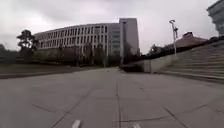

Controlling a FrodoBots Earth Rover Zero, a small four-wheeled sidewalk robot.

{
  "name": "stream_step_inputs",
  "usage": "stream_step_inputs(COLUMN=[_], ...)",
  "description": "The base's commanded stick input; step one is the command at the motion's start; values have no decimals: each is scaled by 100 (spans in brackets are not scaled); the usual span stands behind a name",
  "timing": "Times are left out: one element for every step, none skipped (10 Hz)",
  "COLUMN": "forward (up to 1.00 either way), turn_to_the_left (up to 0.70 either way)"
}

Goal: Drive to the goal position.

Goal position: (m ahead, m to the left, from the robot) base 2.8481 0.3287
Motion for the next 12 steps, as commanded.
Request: stream_step_inputs(forward=[70,70,70,70,70,70,70,70,70,70,70,70], turn_to_the_left=[0,0,0,0,0,0,0,0,0,0,0,0])
